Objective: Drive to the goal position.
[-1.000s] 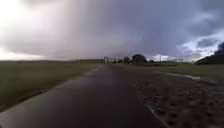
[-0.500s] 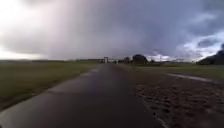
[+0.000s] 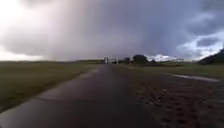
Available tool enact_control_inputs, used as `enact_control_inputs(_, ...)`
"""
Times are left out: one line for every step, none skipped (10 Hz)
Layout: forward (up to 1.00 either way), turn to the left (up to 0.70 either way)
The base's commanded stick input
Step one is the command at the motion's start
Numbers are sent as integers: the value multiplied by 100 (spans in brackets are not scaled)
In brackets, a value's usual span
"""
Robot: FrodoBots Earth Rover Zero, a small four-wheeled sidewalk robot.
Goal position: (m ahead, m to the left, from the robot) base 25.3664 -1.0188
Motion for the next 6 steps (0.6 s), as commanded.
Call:
enact_control_inputs(70,0)
enact_control_inputs(70,0)
enact_control_inputs(70,0)
enact_control_inputs(70,0)
enact_control_inputs(70,0)
enact_control_inputs(70,0)
